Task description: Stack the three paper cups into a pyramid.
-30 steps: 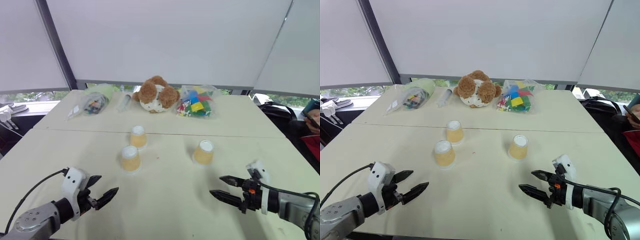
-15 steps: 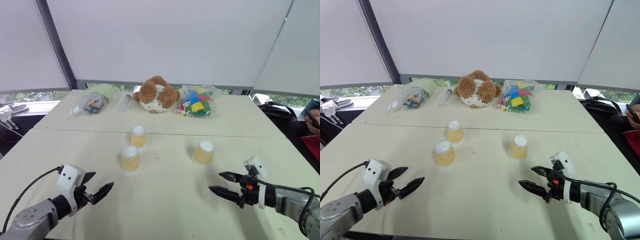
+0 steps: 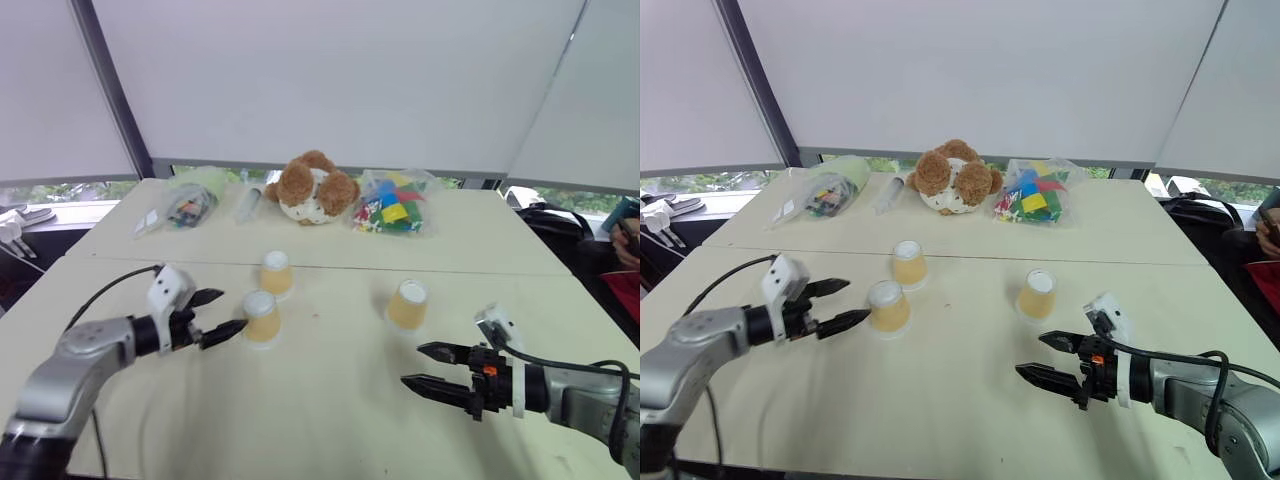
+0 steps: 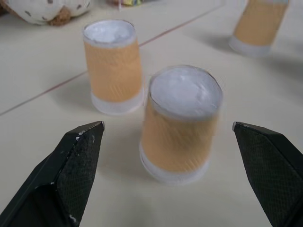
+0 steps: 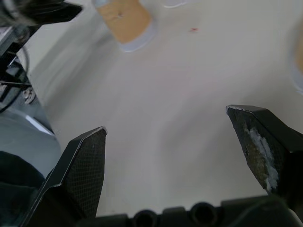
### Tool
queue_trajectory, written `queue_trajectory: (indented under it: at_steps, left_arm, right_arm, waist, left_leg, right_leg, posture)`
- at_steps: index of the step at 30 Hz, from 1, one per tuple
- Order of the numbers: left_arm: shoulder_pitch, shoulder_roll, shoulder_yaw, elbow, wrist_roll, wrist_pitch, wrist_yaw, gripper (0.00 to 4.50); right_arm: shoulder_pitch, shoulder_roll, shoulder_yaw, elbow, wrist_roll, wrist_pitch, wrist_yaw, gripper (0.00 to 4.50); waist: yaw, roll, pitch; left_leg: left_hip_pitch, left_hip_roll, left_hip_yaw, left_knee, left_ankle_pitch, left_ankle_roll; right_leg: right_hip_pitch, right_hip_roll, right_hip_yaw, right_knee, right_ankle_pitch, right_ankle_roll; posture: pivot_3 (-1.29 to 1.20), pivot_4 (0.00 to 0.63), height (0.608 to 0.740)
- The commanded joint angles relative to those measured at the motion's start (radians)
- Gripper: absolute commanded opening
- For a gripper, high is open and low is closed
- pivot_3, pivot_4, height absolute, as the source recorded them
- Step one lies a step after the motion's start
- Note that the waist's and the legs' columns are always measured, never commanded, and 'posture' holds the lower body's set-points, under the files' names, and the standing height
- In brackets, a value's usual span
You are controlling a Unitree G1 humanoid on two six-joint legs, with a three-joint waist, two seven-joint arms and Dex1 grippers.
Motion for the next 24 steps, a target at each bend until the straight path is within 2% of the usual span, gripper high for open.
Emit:
queue_trajectory:
  at_steps: [1,8,20,23,24]
  left_arm:
    - [-0.082,-0.027,-0.053,0.087,0.049,-0.073,-0.046,4.5]
    - [-0.164,-0.073,-0.119,0.165,0.082,-0.111,-0.124,4.5]
    - [-0.169,-0.101,-0.152,0.202,0.149,-0.168,-0.149,4.5]
    - [-0.177,-0.117,-0.152,0.224,0.167,-0.19,-0.143,3.65]
    - [-0.178,-0.12,-0.151,0.228,0.171,-0.195,-0.144,3.18]
  right_arm:
    - [-0.028,0.003,-0.011,-0.053,0.031,0.004,-0.044,4.4]
    - [-0.047,0.011,-0.008,-0.066,0.032,-0.009,-0.096,4.4]
    - [-0.036,0.008,0.01,-0.059,0.01,-0.038,-0.119,4.4]
    - [-0.041,0.004,0.016,-0.052,0.005,-0.045,-0.119,4.5]
    - [-0.042,0.004,0.017,-0.051,0.003,-0.047,-0.118,4.5]
  waist:
    - [0.001,0.0,0.0]
    - [0.001,0.0,0.0]
    - [0.001,0.0,0.0]
    - [0.002,0.0,0.0]
    - [0.002,0.0,0.0]
  left_leg:
    - [0.0,0.0,0.0,0.0,0.0,0.0]
    - [0.0,0.0,0.0,0.0,0.0,0.0]
    - [0.0,0.0,0.0,0.0,0.0,0.0]
    - [0.0,0.0,0.0,0.0,0.0,0.0]
    - [0.0,0.0,0.0,0.001,0.0,0.0]
  right_leg:
    - [0.0,0.0,0.0,0.0,0.0,0.0]
    - [0.0,0.0,0.0,0.0,0.001,0.001]
    - [0.0,0.001,0.0,0.001,0.001,0.002]
    - [0.0,0.0,0.0,0.001,0.001,0.002]
    - [0.0,0.0,0.0,0.001,0.001,0.002]
  posture:
    - [0.0,0.15,0.74]
    - [0.0,0.15,0.74]
    - [0.0,0.15,0.74]
    - [0.0,0.15,0.74]
    - [0.0,0.15,0.74]
